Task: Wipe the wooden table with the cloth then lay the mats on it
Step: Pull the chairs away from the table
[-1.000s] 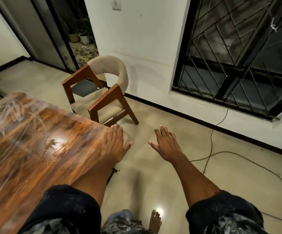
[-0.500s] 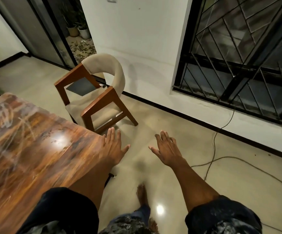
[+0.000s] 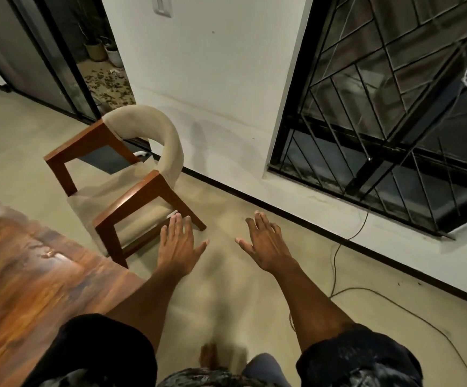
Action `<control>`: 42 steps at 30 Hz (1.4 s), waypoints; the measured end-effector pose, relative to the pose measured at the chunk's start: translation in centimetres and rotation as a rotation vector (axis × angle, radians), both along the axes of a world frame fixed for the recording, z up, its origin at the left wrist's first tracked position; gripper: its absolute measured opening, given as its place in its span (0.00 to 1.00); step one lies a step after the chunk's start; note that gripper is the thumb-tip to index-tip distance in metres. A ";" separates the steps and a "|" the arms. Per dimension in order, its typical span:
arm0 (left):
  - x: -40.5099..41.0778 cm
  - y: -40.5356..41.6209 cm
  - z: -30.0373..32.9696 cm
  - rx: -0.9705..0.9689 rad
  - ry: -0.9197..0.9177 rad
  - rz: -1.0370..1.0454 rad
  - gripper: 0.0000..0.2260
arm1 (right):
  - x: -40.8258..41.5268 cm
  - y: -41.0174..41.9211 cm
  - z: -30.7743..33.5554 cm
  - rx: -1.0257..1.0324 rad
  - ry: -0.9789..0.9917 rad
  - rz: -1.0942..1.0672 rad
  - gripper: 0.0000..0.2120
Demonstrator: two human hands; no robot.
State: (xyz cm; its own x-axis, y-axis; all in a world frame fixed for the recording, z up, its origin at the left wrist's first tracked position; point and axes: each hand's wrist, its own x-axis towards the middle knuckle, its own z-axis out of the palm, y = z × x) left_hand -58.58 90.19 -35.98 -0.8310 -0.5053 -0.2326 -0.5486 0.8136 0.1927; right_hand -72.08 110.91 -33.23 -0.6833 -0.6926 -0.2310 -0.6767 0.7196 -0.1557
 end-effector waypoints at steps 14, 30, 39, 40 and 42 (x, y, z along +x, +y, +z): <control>-11.4 -6.9 -1.3 0.013 0.066 0.193 0.43 | -16.9 -8.8 -1.4 0.028 -0.042 0.199 0.34; -21.8 -14.9 0.6 -0.023 0.068 0.476 0.46 | -32.3 -24.0 -1.5 -0.009 -0.055 0.515 0.59; -28.3 -23.4 -1.3 0.080 0.039 0.575 0.41 | -38.1 -33.6 -1.2 0.004 -0.034 0.621 0.51; -29.3 -24.1 -1.2 0.084 0.047 0.563 0.41 | -39.0 -34.4 -1.3 0.002 -0.014 0.628 0.46; -31.0 -26.2 -0.7 0.078 0.059 0.540 0.42 | -41.0 -36.5 -1.6 0.038 0.016 0.609 0.39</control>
